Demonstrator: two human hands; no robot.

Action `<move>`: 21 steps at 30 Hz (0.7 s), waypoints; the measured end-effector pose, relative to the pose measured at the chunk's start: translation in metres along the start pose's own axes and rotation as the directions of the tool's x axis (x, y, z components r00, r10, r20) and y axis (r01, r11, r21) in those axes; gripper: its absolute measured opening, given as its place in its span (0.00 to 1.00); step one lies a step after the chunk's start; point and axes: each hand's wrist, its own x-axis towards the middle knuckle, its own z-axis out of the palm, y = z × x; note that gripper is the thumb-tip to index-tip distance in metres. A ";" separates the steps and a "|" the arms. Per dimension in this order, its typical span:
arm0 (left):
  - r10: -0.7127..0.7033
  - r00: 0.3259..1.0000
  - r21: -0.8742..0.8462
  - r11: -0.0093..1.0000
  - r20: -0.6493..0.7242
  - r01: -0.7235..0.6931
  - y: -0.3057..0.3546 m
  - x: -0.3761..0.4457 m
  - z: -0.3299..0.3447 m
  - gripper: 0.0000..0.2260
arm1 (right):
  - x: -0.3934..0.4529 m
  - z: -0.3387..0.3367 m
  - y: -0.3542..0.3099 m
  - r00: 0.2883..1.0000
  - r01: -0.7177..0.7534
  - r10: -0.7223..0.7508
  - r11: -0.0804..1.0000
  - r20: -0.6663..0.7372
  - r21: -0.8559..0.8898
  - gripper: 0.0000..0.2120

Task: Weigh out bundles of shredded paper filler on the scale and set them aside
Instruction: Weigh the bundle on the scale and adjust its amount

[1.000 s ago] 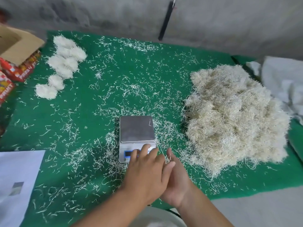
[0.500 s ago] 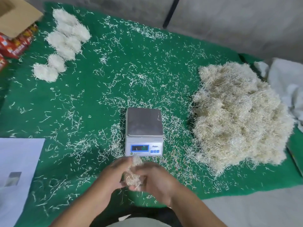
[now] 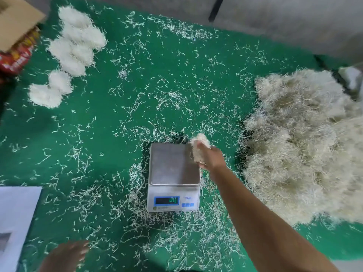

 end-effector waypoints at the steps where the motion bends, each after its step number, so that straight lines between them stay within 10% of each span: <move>1: 0.041 0.996 0.072 0.997 -0.080 -0.035 0.009 0.010 0.004 0.09 | 0.011 -0.014 -0.002 0.996 0.010 -0.009 1.000 -0.091 0.019 0.25; 4: 0.282 0.902 0.353 0.922 -0.327 -0.160 0.031 0.048 0.018 0.15 | 0.035 -0.030 -0.015 0.962 0.081 -0.072 0.996 -0.263 0.023 0.32; 7: 0.590 0.752 0.608 0.723 -0.295 -0.328 0.081 0.096 0.016 0.26 | 0.047 -0.004 -0.044 0.953 0.217 -0.237 0.969 -0.189 -0.120 0.43; 17: 0.745 0.571 0.842 0.514 -0.345 -0.161 0.136 0.199 0.004 0.32 | 0.102 0.222 -0.125 0.805 0.588 -0.520 0.762 0.285 -0.272 0.27; 21: 0.829 0.386 0.880 0.468 -0.405 -0.079 0.140 0.216 0.003 0.30 | 0.109 0.320 -0.145 0.685 0.716 -0.606 0.660 0.404 -0.226 0.27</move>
